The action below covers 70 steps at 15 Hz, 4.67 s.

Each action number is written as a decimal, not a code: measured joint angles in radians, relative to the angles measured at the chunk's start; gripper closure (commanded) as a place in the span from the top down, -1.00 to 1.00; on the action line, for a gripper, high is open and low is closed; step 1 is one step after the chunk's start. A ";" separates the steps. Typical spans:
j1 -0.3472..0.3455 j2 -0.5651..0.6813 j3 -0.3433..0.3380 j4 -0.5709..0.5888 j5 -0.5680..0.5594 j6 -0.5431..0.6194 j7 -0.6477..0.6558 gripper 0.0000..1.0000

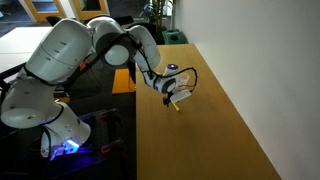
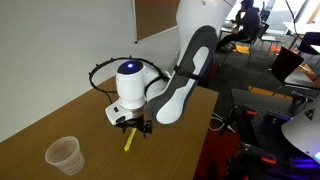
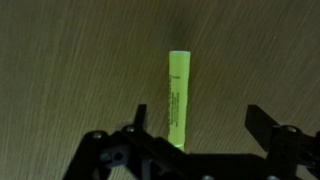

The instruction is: Put the yellow marker inside the cup

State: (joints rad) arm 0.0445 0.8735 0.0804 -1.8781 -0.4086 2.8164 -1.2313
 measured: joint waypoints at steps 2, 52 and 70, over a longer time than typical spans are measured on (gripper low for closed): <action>0.000 0.007 0.000 0.014 0.000 0.000 0.000 0.99; -0.329 -0.114 0.320 0.074 0.478 -0.238 -0.526 -0.90; -0.365 -0.076 0.384 0.216 0.883 -0.578 -1.087 -0.90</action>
State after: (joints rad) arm -0.3207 0.7974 0.4643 -1.6619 0.4742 2.2388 -2.3179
